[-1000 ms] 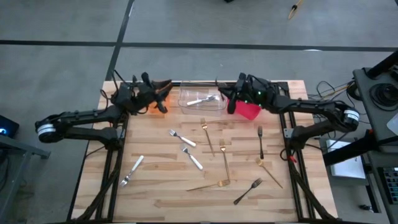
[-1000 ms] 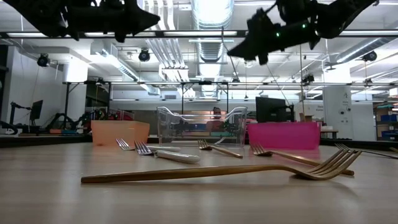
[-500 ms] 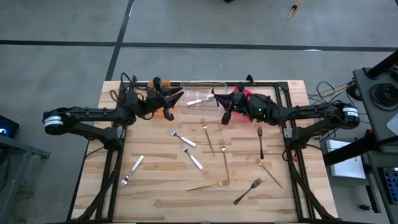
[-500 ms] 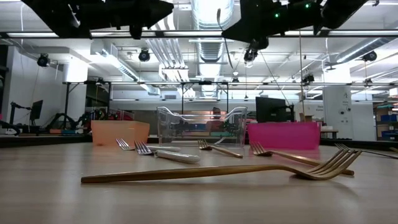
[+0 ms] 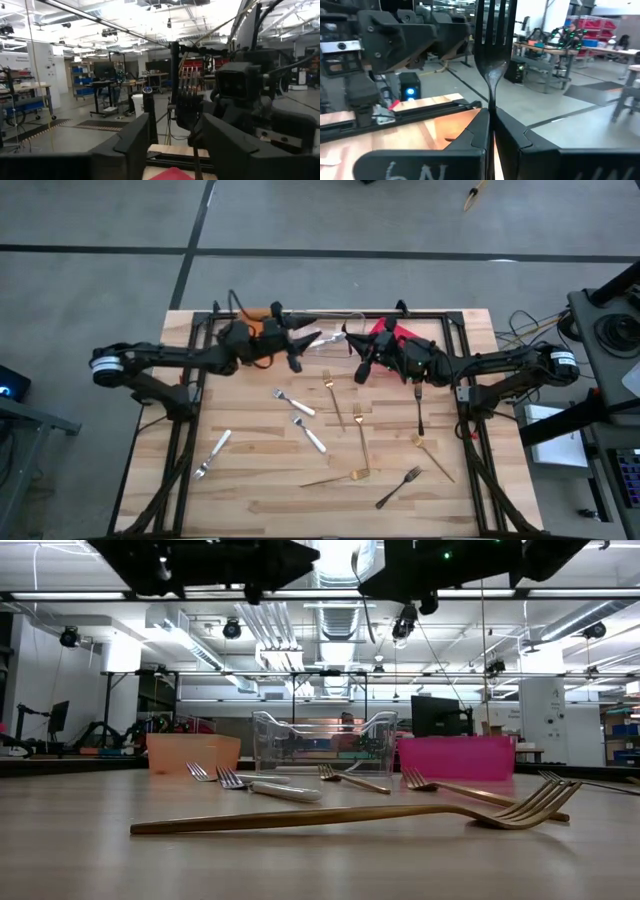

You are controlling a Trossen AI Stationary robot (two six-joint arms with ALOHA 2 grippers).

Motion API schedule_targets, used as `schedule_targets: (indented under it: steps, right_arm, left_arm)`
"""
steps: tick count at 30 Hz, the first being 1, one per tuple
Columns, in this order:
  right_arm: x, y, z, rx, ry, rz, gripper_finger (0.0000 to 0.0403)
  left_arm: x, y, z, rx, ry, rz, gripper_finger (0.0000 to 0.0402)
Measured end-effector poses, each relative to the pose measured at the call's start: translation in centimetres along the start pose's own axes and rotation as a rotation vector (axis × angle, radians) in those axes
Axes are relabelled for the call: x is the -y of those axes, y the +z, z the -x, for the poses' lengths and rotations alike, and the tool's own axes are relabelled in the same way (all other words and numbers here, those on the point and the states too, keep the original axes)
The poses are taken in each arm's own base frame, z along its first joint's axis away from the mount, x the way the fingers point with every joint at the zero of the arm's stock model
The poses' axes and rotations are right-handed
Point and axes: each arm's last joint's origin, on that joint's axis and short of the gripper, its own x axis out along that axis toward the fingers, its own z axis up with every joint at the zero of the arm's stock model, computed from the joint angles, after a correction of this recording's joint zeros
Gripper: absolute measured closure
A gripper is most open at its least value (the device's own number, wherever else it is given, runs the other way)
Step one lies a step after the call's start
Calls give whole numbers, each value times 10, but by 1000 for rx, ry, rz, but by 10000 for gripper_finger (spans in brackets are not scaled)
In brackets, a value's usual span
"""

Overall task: Sort silverware by color (type)
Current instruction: Put the black fork into the orange bin

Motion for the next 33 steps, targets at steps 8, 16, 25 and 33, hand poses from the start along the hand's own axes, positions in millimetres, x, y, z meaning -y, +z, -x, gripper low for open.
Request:
schedule_targets:
  steps: [8, 16, 25, 33]
  right_arm:
    - [1, -1, 0, -10, -44, 34, 391]
    - [3, -1, 0, -20, -113, 89, 391]
    - [3, -1, 0, -23, -109, 152, 391]
    - [3, -1, 0, -25, -110, 152, 391]
  left_arm:
    - [2, -11, -35, -17, -34, -29, 190]
    - [4, -18, -55, -20, -56, -19, 197]
    - [5, -20, -78, -3, -54, 31, 199]
    - [4, -18, -84, 2, 2, 62, 258]
